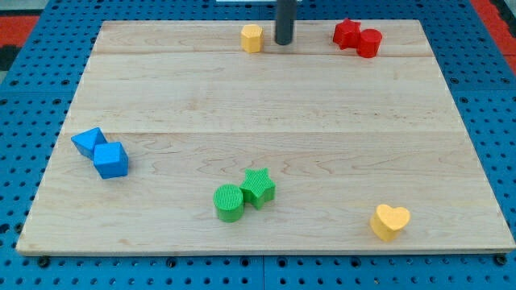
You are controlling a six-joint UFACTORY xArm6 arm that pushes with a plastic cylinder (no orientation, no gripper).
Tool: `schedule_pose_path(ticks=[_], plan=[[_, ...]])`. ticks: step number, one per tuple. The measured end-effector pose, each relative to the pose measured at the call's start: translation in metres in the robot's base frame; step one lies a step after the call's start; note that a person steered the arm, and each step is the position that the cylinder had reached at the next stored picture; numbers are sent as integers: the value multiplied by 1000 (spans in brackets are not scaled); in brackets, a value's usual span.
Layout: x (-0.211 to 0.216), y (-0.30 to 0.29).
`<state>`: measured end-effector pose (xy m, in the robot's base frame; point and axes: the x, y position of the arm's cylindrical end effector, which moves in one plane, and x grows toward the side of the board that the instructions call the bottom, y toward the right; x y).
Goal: Move the heart to the top side of the green circle
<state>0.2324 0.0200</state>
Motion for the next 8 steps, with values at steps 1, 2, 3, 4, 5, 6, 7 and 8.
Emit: schedule_pose_path(ticks=[1, 2, 3, 4, 5, 6, 7, 8], plan=[[5, -8], [70, 82], [158, 165], [226, 235], [289, 262], [360, 262], [386, 232], [373, 182]])
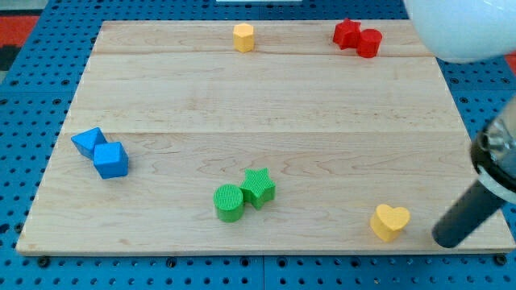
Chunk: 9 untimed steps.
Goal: Move the heart to the top side of the green circle
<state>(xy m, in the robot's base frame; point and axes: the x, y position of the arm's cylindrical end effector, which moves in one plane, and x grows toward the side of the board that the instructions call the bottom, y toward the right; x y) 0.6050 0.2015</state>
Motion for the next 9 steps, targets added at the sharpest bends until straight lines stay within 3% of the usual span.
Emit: schedule_pose_path(ticks=[1, 2, 3, 5, 6, 7, 9], plan=[[13, -6], [-23, -46], [-85, -89], [-40, -35], [-46, -84], [-101, -124], [-75, -119]])
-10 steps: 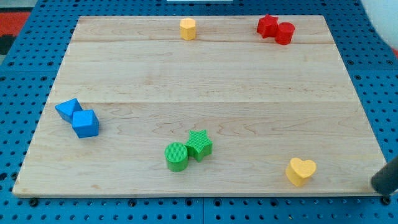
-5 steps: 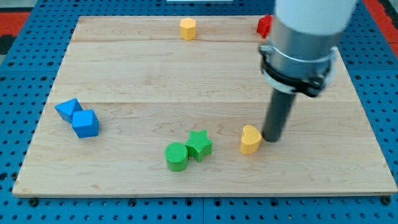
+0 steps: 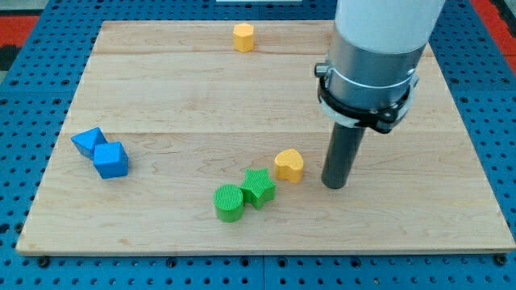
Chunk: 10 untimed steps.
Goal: Move the heart to the top side of the green circle
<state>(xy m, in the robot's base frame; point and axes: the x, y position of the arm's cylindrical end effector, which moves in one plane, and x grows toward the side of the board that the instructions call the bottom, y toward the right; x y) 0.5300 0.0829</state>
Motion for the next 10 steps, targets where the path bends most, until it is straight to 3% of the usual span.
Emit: schedule_pose_path(ticks=[1, 2, 3, 4, 6, 7, 8, 9, 10], plan=[[-22, -52], [-78, -93], [-81, -122], [-62, -99], [-46, -170], [-115, -177], [-157, -179], [-123, -134], [-122, -98]])
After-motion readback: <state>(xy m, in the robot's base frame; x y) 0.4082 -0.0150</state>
